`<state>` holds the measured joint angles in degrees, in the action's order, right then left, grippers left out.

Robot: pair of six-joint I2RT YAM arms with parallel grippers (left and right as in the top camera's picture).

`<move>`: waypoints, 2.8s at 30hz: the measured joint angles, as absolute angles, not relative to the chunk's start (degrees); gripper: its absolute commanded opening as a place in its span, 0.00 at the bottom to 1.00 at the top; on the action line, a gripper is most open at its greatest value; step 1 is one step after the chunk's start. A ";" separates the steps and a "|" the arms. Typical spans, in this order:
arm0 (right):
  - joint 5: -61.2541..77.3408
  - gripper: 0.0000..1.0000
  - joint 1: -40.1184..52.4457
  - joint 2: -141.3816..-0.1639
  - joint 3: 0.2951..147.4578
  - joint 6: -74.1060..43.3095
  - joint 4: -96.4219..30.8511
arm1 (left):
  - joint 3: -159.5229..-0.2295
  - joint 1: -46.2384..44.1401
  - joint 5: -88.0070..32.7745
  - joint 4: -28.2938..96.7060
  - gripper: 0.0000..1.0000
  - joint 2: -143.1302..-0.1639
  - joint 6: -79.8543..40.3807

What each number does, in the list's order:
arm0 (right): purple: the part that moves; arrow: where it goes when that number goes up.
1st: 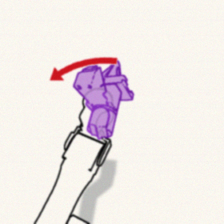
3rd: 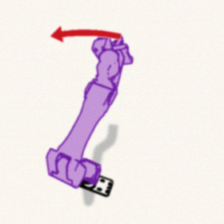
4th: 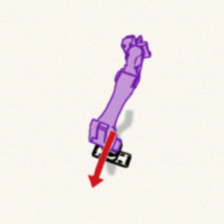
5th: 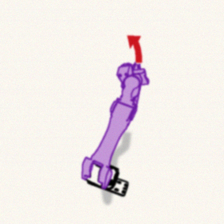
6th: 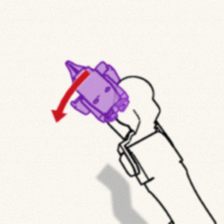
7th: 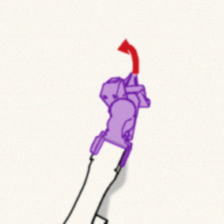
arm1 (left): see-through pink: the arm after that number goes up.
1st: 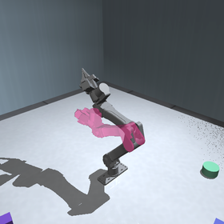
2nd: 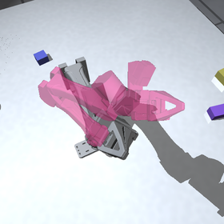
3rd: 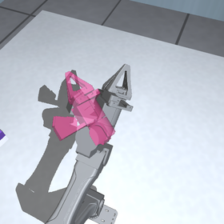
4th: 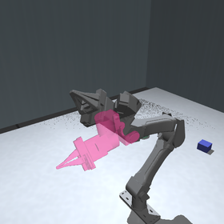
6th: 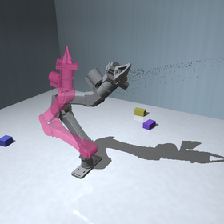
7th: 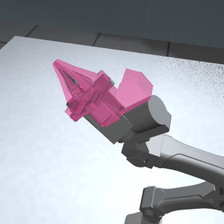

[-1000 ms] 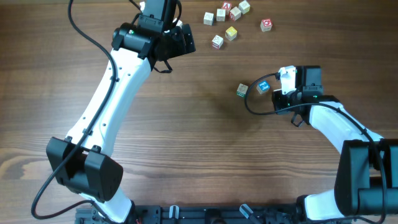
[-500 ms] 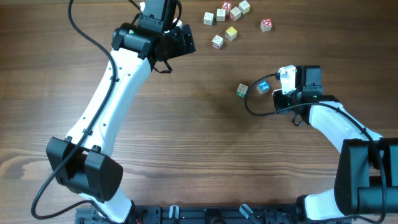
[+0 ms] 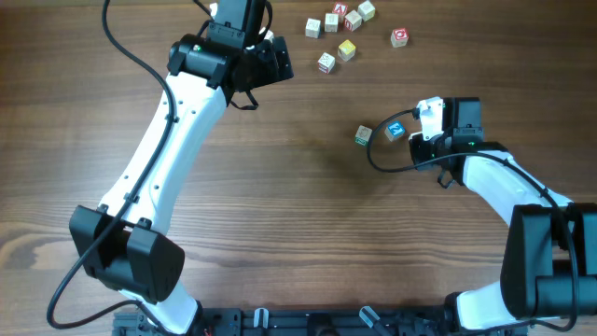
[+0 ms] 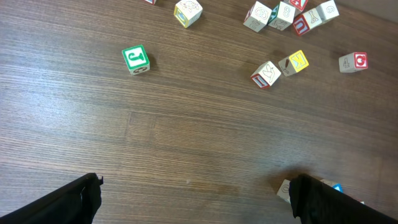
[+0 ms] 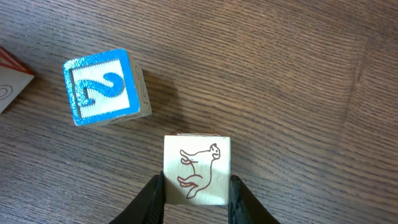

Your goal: Form a circle

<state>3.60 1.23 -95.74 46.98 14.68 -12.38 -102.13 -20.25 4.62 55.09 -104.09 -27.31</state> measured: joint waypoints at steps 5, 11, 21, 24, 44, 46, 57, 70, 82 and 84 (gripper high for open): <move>4.43 0.20 1.19 -95.81 46.98 14.68 -12.14 | -102.13 -20.25 4.62 55.09 1.00 -104.09 -27.31; 5.82 0.20 1.19 -96.05 46.98 14.39 -11.64 | -102.13 -20.25 4.62 55.09 1.00 -104.09 -27.31; 6.00 0.21 1.19 -96.12 46.98 12.16 -11.25 | -102.13 -20.25 4.62 55.09 1.00 -104.09 -27.31; 6.44 0.21 1.19 -96.12 46.98 11.57 -11.20 | -102.13 -20.25 4.62 55.09 1.00 -104.09 -27.31; 7.73 0.56 1.19 -96.33 46.98 10.70 -11.31 | -102.13 -20.25 4.62 55.09 1.00 -104.09 -27.31; 7.73 0.60 1.19 -96.44 46.98 10.57 -11.31 | -102.13 -20.25 4.62 55.09 1.00 -104.09 -27.31; 6.98 0.73 1.19 -96.40 46.98 10.59 -11.94 | -102.13 -20.25 4.19 55.09 1.00 -104.09 -27.31; -0.27 0.95 -1.41 -74.96 46.98 2.46 -22.37 | -102.13 -20.25 3.29 55.11 1.00 -104.09 -27.29; -1.37 1.00 -2.31 -50.96 46.98 -7.64 -37.74 | -102.13 -23.31 3.11 56.60 1.00 -104.09 -27.29; -1.39 0.99 -2.31 -46.33 46.98 -9.45 -40.42 | -102.13 -25.45 3.11 55.96 1.00 -104.09 -27.24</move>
